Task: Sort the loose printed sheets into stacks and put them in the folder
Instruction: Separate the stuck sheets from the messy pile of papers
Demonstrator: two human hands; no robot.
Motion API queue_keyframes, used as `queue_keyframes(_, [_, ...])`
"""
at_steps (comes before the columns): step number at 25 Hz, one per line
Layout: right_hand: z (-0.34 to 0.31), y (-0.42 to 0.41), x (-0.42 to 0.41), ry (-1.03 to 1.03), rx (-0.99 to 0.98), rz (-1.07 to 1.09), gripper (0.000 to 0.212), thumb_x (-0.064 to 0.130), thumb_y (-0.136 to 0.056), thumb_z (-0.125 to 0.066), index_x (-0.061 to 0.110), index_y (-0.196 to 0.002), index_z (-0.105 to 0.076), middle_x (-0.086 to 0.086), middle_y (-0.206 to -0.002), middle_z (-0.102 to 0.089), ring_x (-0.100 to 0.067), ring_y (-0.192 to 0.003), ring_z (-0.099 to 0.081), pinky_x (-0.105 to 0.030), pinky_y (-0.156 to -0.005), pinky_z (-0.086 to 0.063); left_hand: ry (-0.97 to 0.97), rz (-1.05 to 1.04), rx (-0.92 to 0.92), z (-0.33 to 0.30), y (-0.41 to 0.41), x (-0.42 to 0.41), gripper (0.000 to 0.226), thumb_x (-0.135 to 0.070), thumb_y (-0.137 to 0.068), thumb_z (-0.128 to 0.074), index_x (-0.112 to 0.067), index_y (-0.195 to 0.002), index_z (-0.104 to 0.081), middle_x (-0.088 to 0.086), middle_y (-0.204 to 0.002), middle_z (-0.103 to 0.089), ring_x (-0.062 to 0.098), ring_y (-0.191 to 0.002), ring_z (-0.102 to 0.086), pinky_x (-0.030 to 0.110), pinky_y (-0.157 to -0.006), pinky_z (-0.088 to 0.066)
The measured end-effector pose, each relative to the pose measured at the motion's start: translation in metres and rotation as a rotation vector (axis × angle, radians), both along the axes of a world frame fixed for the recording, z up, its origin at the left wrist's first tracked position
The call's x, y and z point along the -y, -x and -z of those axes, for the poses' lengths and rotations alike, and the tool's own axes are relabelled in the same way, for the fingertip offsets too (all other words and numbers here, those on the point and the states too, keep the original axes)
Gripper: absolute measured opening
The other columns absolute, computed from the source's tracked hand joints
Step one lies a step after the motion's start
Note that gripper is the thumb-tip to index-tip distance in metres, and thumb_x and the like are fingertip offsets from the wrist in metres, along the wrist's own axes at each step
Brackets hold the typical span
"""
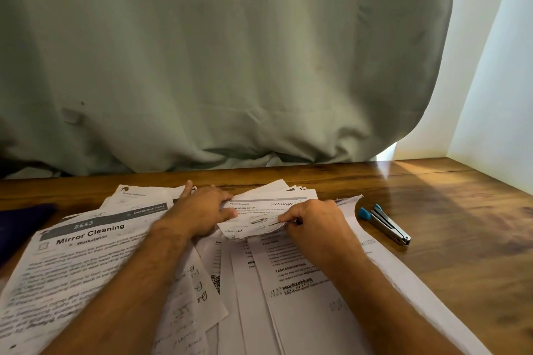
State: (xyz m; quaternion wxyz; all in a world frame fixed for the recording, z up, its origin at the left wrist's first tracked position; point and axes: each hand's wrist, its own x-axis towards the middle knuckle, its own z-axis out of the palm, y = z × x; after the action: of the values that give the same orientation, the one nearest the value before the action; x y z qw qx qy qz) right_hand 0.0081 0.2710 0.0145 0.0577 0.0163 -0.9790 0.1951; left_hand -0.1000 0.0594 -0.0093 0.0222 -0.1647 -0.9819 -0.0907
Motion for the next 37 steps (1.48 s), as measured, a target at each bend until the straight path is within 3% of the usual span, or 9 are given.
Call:
queue_keyframes(5, [0.000,-0.001,-0.002,0.004,-0.015,0.016,0.029,0.027,-0.097,-0.058,0.037,-0.123,-0.066,0.010,-0.130,-0.062,-0.011,-0.116,-0.055,-0.029,-0.099,-0.047,-0.105,-0.011,-0.016,-0.004,-0.004,-0.005,0.037,-0.045,-0.093,-0.065,-0.034,-0.128,-0.061,-0.008,-0.127,-0.066,0.016,-0.129,-0.051,0.050,-0.124,0.001])
queue_keyframes(7, [0.000,-0.002,-0.002,0.009,-0.009,0.024,0.029,0.027,-0.098,-0.057,0.038,-0.123,-0.065,0.009,-0.132,-0.061,-0.011,-0.117,-0.055,-0.028,-0.099,-0.046,-0.282,-0.031,-0.034,-0.006,-0.005,-0.009,0.025,-0.036,-0.085,-0.077,-0.036,-0.106,-0.062,-0.014,-0.108,-0.069,0.005,-0.108,-0.058,0.046,-0.121,-0.022])
queue_keyframes(9, [-0.001,-0.003,-0.001,-0.010,0.003,0.022,0.030,0.028,-0.098,-0.056,0.038,-0.125,-0.064,0.008,-0.134,-0.060,-0.013,-0.119,-0.054,-0.029,-0.101,-0.045,-0.552,-0.054,0.035,-0.011,-0.008,-0.010,0.030,-0.020,-0.080,-0.083,-0.033,-0.094,-0.060,-0.011,-0.100,-0.068,0.002,-0.087,-0.063,0.031,-0.087,-0.058])
queue_keyframes(11, [-0.002,-0.004,-0.001,-0.007,-0.003,0.025,0.030,0.028,-0.099,-0.055,0.038,-0.126,-0.063,0.008,-0.135,-0.060,-0.013,-0.119,-0.054,-0.030,-0.101,-0.045,-0.759,-0.059,0.087,-0.016,-0.012,-0.010,0.035,-0.011,-0.076,-0.085,-0.027,-0.094,-0.060,-0.006,-0.098,-0.070,0.009,-0.078,-0.070,0.017,-0.056,-0.056])
queue_keyframes(19, [-0.005,-0.006,0.002,0.002,-0.006,0.034,0.030,0.029,-0.100,-0.053,0.039,-0.127,-0.062,0.008,-0.134,-0.060,-0.012,-0.117,-0.055,-0.029,-0.101,-0.046,-1.139,0.022,0.222,-0.024,-0.021,-0.006,0.041,0.001,-0.078,-0.080,-0.016,-0.111,-0.064,0.004,-0.099,-0.078,0.016,-0.085,-0.077,0.026,-0.063,-0.061])
queue_keyframes(25, [-0.002,-0.011,0.003,0.179,-0.106,0.068,0.046,0.030,-0.098,-0.055,0.044,-0.138,-0.037,0.008,-0.114,-0.066,-0.009,-0.096,-0.061,-0.026,-0.080,-0.054,-0.953,0.237,0.623,-0.026,-0.023,0.009,0.025,0.015,-0.083,-0.059,-0.005,-0.080,-0.074,0.014,-0.090,-0.073,0.023,-0.088,-0.069,0.027,-0.074,-0.056])
queue_keyframes(28, [0.001,-0.010,0.002,0.163,-0.089,0.067,0.052,0.028,-0.098,-0.055,0.046,-0.142,-0.032,0.006,-0.125,-0.063,-0.009,-0.096,-0.060,-0.023,-0.076,-0.053,-0.972,0.293,0.730,-0.025,-0.025,0.011,0.010,-0.007,-0.073,-0.067,-0.004,-0.078,-0.075,0.015,-0.094,-0.074,0.022,-0.096,-0.070,0.028,-0.085,-0.053])
queue_keyframes(32, [-0.001,-0.006,0.000,0.097,0.023,0.069,0.026,0.029,-0.098,-0.056,0.038,-0.122,-0.060,0.005,-0.120,-0.064,-0.008,-0.097,-0.054,-0.025,-0.088,-0.051,-0.943,0.099,0.331,-0.017,-0.016,0.001,0.020,-0.029,-0.094,-0.064,-0.018,-0.088,-0.080,0.001,-0.095,-0.078,0.009,-0.088,-0.071,0.015,-0.068,-0.050])
queue_keyframes(37, [-0.005,-0.005,-0.001,0.051,0.066,0.059,0.030,0.024,-0.094,-0.062,0.036,-0.122,-0.064,0.004,-0.128,-0.061,-0.015,-0.116,-0.053,-0.031,-0.099,-0.047,-0.262,-0.118,0.073,0.001,-0.003,-0.009,0.054,-0.046,-0.083,-0.077,-0.022,-0.130,-0.063,-0.002,-0.124,-0.067,0.011,-0.098,-0.058,0.024,-0.078,-0.044])
